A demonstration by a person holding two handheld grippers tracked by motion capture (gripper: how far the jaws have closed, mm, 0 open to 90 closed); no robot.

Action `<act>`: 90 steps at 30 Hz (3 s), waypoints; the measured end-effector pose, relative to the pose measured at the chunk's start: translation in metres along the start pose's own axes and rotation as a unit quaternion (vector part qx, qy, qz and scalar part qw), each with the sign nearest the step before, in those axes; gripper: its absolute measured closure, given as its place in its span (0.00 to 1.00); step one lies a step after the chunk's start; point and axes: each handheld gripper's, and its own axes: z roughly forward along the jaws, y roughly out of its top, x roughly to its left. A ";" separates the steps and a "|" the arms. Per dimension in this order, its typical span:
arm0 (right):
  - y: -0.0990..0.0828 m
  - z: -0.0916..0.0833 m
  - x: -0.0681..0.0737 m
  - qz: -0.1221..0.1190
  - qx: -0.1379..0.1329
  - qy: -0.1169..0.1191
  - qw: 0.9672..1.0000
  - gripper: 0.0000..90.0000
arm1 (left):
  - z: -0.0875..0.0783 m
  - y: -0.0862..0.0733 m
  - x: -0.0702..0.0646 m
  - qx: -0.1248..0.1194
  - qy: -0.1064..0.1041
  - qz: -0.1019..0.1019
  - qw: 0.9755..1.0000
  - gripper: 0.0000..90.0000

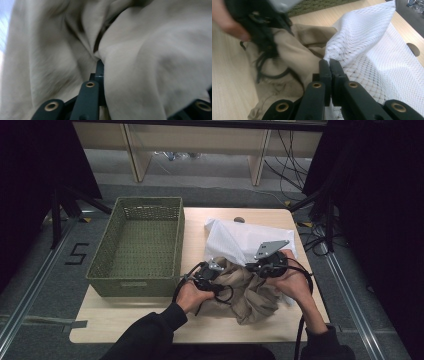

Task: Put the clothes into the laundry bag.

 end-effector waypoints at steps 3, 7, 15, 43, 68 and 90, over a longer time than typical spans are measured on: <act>0.003 0.000 0.002 0.000 -0.005 0.001 1.000 1.00 | -0.009 0.015 -0.016 -0.029 -0.015 0.006 0.999 0.85; 0.008 -0.006 0.006 -0.009 -0.016 0.014 1.000 1.00 | -0.004 0.031 -0.021 -0.054 -0.024 -0.013 0.998 0.85; -0.001 -0.005 0.007 0.001 -0.004 0.016 1.000 1.00 | 0.028 0.025 0.001 -0.019 -0.004 -0.049 0.999 0.73; -0.003 0.006 0.007 -0.007 0.009 0.020 1.000 1.00 | 0.018 -0.021 0.025 -0.035 -0.095 -0.064 0.993 0.82; -0.011 -0.019 0.016 -0.007 -0.002 0.026 1.000 1.00 | 0.022 0.020 -0.002 -0.102 -0.046 -0.077 0.991 0.74; -0.010 -0.012 0.022 -0.001 0.012 0.029 1.000 1.00 | 0.028 -0.002 -0.027 -0.080 -0.076 -0.033 0.993 0.90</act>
